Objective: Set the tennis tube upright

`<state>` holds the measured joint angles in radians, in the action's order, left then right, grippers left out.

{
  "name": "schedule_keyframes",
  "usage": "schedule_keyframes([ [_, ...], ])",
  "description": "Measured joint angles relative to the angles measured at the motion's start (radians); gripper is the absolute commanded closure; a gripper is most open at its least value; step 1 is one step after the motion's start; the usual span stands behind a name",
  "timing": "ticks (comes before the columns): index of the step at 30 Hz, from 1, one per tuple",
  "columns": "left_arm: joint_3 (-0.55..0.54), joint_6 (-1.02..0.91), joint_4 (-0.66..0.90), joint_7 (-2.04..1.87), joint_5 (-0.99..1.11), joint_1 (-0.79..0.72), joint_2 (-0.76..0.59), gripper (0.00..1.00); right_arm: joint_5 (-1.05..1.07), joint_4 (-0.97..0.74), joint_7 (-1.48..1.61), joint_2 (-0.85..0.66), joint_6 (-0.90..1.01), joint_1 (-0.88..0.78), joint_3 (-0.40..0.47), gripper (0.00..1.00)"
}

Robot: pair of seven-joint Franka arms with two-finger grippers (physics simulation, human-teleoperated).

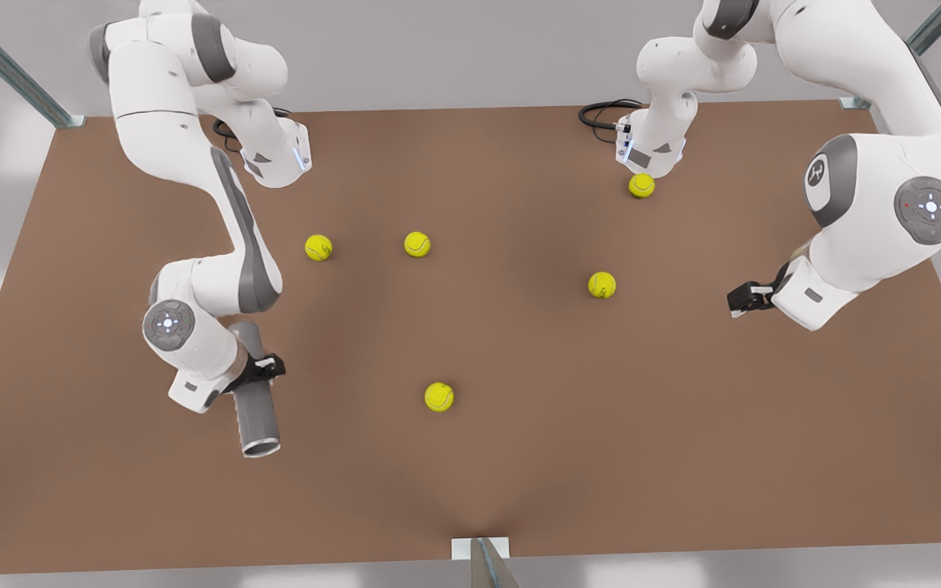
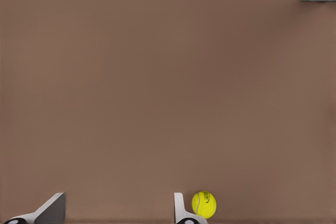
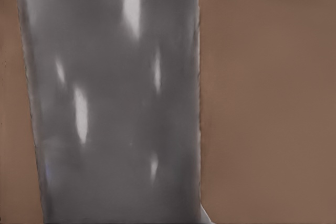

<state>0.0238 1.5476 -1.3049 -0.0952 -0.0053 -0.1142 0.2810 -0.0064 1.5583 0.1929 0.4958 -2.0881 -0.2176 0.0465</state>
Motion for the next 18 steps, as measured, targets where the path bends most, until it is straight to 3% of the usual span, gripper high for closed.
schedule_keyframes([
  [5, -0.006, 0.003, 0.001, -0.007, -0.001, -0.002, 0.006, 0.00, -0.022, -0.236, 0.224, 0.165, 0.075, -0.117, -0.001, 0.43],
  [10, -0.007, 0.005, 0.001, -0.015, -0.001, -0.004, 0.006, 0.00, -0.179, -0.269, 0.422, 0.194, 0.019, -0.320, 0.002, 0.43],
  [18, -0.007, 0.007, 0.000, -0.025, -0.001, -0.004, 0.010, 0.00, -0.335, -0.307, 0.644, 0.283, -0.159, -0.490, 0.019, 0.43],
])
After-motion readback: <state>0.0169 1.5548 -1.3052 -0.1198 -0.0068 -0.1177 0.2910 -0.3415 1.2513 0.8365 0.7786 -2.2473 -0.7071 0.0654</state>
